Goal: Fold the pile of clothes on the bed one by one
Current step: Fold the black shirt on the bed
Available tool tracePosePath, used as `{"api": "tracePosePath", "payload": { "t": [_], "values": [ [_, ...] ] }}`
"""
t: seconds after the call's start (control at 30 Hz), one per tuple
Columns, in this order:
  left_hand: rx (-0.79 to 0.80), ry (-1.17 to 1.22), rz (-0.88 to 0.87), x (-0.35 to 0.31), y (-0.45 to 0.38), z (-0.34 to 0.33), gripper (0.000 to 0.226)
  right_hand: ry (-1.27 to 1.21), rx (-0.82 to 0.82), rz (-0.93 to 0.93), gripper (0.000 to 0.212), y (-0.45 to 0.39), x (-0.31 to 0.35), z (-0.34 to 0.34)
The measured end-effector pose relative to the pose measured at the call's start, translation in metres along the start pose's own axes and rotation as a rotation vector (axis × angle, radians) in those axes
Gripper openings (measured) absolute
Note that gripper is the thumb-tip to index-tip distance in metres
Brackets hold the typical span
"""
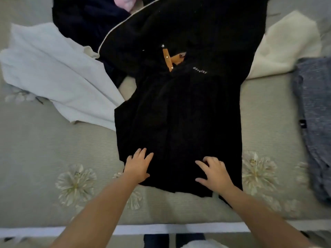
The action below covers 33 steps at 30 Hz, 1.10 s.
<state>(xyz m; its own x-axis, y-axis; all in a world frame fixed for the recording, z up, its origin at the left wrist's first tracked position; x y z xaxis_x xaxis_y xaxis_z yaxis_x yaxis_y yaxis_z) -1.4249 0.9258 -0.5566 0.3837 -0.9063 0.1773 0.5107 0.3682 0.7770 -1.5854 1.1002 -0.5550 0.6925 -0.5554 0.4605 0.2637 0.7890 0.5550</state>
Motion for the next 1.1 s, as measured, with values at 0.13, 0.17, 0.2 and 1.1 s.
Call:
{"api": "tracePosePath", "payload": {
  "t": [0.13,0.17,0.2,1.1],
  "values": [
    [-0.063,0.021,-0.008,0.002,-0.002,-0.032,0.085,0.132,0.106,0.144,0.069,0.011,0.022,-0.041],
    [-0.111,0.042,-0.008,0.004,-0.001,-0.035,0.08,0.122,0.051,0.194,0.063,0.012,0.029,-0.042],
    [-0.171,0.056,-0.004,0.007,0.0,-0.037,0.073,0.089,-0.039,0.238,0.055,0.013,0.032,-0.039],
    [-0.035,-0.285,-0.48,0.039,0.098,-0.119,0.062,-0.086,0.149,-0.548,0.032,0.136,0.0,-0.109]
  ]
}}
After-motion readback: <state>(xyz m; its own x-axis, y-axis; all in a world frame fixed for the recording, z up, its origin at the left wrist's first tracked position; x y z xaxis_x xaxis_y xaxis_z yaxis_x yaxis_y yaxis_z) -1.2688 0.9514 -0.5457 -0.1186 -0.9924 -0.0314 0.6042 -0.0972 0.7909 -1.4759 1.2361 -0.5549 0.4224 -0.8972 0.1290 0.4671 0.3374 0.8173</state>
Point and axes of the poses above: each hand's wrist, its own y-axis away from the middle knuckle, its own z-axis out of the back of the hand, x = y × z, the point moved 6 cm from there along -y, towards the middle knuckle, and after that the axes turned 15 degrees about -y, right-handed, at the moved point
